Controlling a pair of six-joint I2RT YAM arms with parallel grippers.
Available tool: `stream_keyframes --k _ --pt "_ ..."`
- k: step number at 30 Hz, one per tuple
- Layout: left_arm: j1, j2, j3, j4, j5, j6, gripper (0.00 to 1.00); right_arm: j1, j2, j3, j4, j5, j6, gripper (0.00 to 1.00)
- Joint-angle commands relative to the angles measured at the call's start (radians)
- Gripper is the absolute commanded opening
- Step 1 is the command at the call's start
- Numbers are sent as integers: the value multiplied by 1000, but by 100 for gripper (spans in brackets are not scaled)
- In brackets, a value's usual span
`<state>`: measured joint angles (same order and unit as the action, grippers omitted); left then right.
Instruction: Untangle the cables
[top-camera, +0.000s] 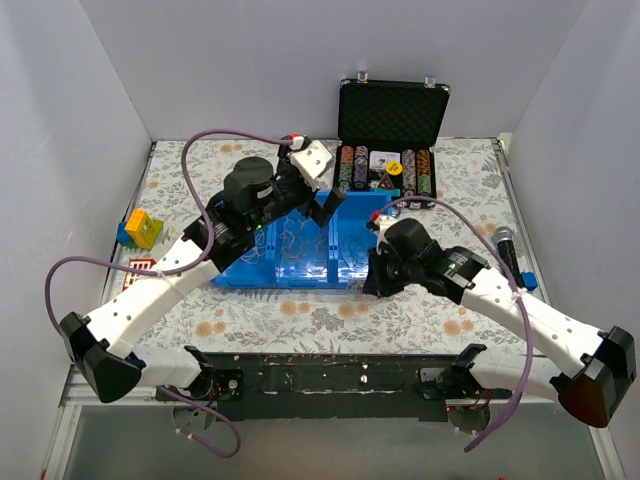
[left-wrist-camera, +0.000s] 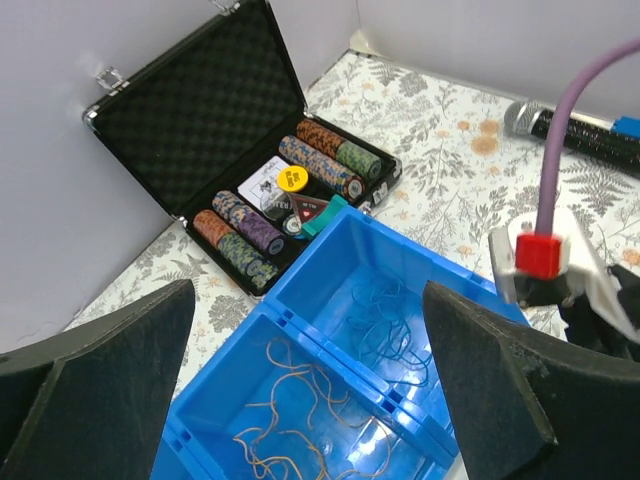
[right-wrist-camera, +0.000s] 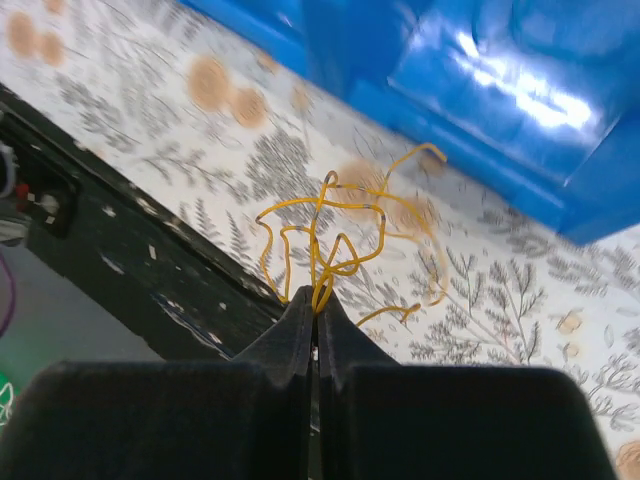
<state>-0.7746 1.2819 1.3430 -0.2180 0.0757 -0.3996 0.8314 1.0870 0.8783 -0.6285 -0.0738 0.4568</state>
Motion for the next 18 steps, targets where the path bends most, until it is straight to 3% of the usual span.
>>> stream_keyframes --k 1,8,18 --pt "-2 -87 -4 15 -53 -31 98 5 -22 172 3 -9 -76 1" --pt "3 -136 -38 39 -125 -84 98 5 92 367 42 5 -145 1" --pt "21 -151 -47 62 -151 -162 98 -35 411 579 219 -17 -167 1"
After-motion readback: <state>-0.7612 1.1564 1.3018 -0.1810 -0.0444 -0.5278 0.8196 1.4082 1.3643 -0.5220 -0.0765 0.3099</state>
